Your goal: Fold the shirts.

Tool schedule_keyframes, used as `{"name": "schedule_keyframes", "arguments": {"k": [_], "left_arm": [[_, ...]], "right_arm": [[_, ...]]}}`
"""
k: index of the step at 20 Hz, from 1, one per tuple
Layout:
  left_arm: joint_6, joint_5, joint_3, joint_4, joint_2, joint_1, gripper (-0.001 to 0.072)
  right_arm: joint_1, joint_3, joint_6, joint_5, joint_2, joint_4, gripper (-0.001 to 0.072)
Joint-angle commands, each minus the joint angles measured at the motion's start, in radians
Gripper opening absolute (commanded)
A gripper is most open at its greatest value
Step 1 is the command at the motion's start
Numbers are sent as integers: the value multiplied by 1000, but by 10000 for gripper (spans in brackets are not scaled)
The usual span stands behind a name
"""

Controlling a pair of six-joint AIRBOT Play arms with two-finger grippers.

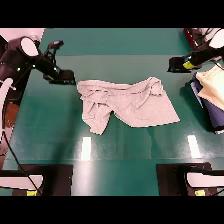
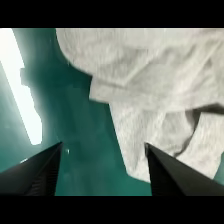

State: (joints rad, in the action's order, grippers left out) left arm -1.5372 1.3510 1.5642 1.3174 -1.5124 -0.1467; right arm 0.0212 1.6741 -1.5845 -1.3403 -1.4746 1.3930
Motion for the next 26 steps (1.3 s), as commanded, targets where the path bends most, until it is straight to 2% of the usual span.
{"name": "schedule_keyframes", "arguments": {"k": [1, 5, 8, 11, 15, 21, 22, 23, 24, 25, 26], "left_arm": [[-1, -42, -224, -72, 92, 0, 605], [-1, -240, -597, -185, 250, 0, 605], [-1, -305, -708, -222, 254, 0, 605], [0, -380, -741, -258, 251, -6, 605], [-5, -477, -740, -248, 246, -93, 604], [-34, -452, -740, -312, 157, -109, 603], [-34, -471, -735, -328, 159, -109, 522], [-23, -476, -723, -331, 159, -109, 232], [-4, -473, -709, -332, 159, -109, 59], [3, -452, -690, -329, 159, -109, 24], [13, -418, -668, -321, 159, -106, 23]], "right_arm": [[-21, 0, 49, -87, 77, -48, 315], [16, 0, 65, -116, 143, -92, 316], [60, 0, 65, -100, 170, -92, 315], [85, 0, 65, -101, 174, -91, 315], [85, 0, 65, -106, 174, -93, 315], [85, 0, 65, -152, 174, -92, 316], [85, 0, 65, -154, 174, -92, 315], [85, 0, 65, -157, 174, -92, 315], [85, 0, 65, -164, 174, -92, 315], [84, 0, 66, -181, 175, -90, 315], [74, 0, 67, -206, 174, -90, 315]]}}
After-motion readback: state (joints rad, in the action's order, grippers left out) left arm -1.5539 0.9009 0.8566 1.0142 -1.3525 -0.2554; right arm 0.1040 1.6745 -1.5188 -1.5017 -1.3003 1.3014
